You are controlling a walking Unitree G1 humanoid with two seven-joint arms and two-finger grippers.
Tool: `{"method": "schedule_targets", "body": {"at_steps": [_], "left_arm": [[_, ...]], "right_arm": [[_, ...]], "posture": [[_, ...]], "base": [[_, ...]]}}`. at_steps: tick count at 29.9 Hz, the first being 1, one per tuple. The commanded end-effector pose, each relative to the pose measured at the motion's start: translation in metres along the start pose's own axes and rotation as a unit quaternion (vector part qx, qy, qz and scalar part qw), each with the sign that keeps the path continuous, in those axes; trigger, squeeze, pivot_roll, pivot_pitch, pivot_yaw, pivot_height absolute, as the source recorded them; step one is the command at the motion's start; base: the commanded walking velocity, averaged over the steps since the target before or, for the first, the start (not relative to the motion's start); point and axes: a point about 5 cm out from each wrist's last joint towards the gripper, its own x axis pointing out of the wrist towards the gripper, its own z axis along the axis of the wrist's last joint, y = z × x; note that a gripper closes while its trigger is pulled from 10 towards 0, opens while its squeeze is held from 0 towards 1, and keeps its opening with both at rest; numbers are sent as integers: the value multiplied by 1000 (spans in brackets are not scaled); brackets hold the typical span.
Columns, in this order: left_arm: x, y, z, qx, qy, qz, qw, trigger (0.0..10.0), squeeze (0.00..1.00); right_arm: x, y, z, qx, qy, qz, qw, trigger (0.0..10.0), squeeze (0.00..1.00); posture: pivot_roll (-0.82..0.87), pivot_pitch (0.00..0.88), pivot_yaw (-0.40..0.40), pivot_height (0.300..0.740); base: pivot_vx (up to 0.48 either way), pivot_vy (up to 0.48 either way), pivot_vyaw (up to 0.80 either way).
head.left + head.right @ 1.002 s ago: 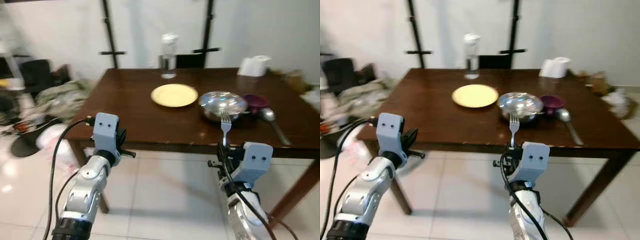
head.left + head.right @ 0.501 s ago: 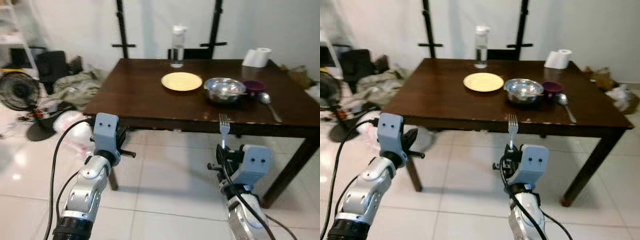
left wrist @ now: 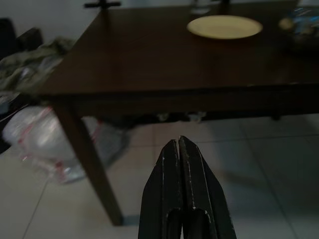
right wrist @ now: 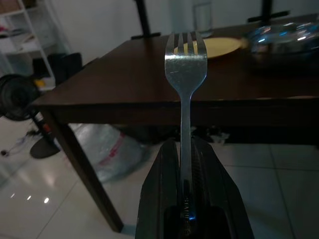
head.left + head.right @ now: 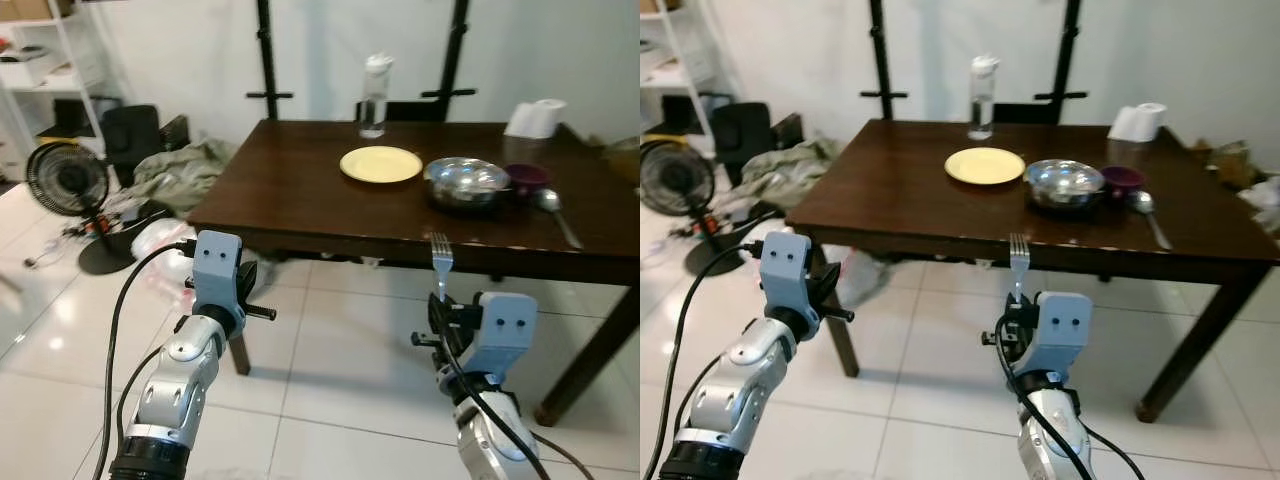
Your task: Setting the table
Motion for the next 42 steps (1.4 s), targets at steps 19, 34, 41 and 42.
{"method": "schedule_targets", "body": {"at_steps": [19,34,41,42], "left_arm": [[-6,5,-11,-2,19,54,998,10000,0],[-3,13,-10,-2,19,96,995,10000,0],[-1,16,-10,3,14,118,993,10000,0],[-1,19,-10,4,13,133,991,10000,0]], "right_arm": [[3,7,2,14,-2,22,1000,10000,0],[3,7,1,16,1,28,999,10000,0],[3,7,1,16,2,31,999,10000,0],[4,9,1,12,2,34,999,10000,0]], "posture": [[-64,51,106,740],[-66,49,96,740],[-69,43,90,740],[-69,42,89,740]], "base": [[0,0,800],[0,0,800],[40,0,800],[461,0,494]]}}
